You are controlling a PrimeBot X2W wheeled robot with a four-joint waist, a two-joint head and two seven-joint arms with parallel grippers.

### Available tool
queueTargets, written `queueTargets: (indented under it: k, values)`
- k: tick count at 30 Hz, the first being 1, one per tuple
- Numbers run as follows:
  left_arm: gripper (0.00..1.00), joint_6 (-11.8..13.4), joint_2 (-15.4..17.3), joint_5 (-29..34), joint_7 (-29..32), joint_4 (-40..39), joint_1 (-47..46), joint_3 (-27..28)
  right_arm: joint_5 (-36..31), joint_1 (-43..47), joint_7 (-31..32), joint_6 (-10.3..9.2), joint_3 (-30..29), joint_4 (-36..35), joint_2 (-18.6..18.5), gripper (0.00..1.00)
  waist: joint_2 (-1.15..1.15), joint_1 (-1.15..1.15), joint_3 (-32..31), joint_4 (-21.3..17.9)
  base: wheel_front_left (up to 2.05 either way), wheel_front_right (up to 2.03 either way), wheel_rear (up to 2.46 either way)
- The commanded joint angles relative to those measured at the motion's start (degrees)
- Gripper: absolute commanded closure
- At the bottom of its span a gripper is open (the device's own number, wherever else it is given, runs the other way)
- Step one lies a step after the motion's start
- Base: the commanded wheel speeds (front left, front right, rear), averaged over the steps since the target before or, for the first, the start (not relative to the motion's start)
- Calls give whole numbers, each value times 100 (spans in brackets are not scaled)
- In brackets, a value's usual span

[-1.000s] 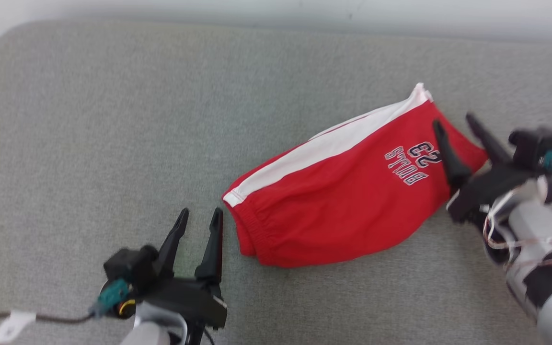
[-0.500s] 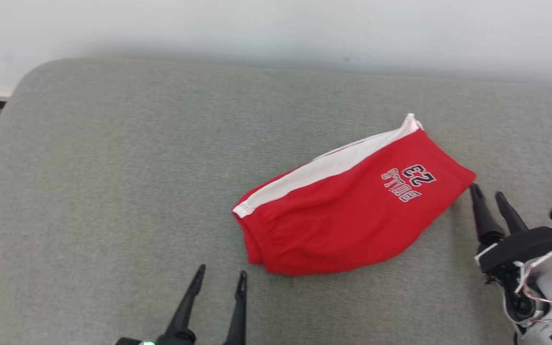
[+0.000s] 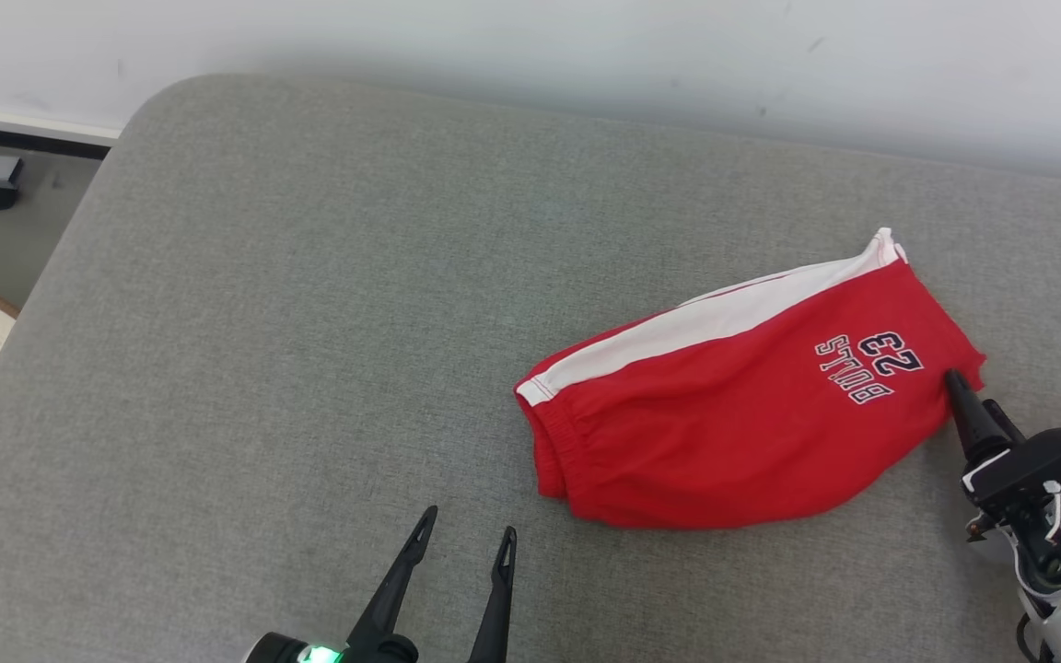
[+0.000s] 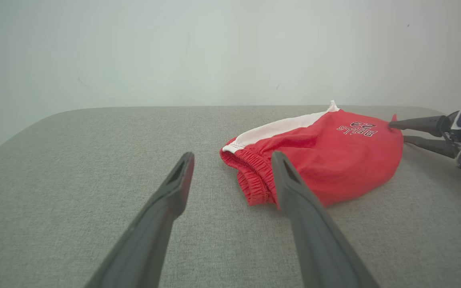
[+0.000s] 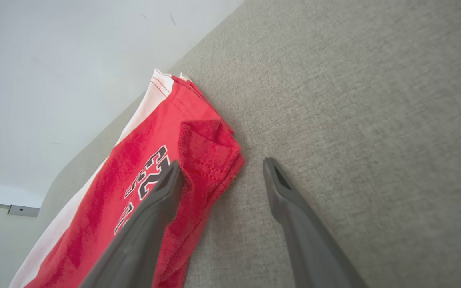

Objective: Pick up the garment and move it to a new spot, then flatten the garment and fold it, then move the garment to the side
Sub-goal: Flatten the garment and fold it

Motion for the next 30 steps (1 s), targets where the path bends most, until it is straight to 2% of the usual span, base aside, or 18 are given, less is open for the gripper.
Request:
queueTargets:
  k: [1, 2, 3, 4, 5, 6, 14, 22, 30]
  values:
    - [0, -38, -32, 36, -20, 24, -58, -11, 110, -74, 64, -12, 12, 78, 20, 0, 0, 1, 60, 106, 0, 0, 0]
    - [0, -59, -44, 44, -20, 32, -69, -16, 158, -108, 109, -12, 4, 109, 33, 0, 0, 1, 76, 131, 0, 0, 0]
    - [0, -76, -58, 42, -20, 49, -72, -19, 200, -134, 144, -12, 8, 142, 45, 5, 0, 1, 84, 149, 0, 0, 0]
    - [0, -80, -72, 47, -20, 68, -71, -26, 245, -152, 183, -12, 19, 171, 52, 38, 0, 1, 89, 164, 0, 0, 0]
    - [0, -90, -89, 51, -20, 82, -73, -27, 273, -159, 205, -12, 34, 187, 57, 62, 0, 1, 90, 177, 0, 0, 0]
    - [0, -108, -101, 56, -20, 96, -72, -30, 309, -157, 220, -12, 47, 201, 61, 100, 0, 1, 86, 187, 0, 0, 0]
    - [0, -132, -142, 78, -21, 172, 29, 43, 450, 67, 78, -12, 138, 17, 19, 100, 0, 1, -62, 67, 0, 0, 0]
    - [0, -107, -122, 123, -21, 155, 166, 129, 650, 600, -429, -12, 161, -539, -66, 100, 0, 1, -357, -359, 0, 0, 0]
    - [0, -105, -121, 166, -21, 153, 270, 164, 1009, 1535, -855, -12, -10, -1036, -287, 100, 0, 1, -615, -821, 0, 0, 0]
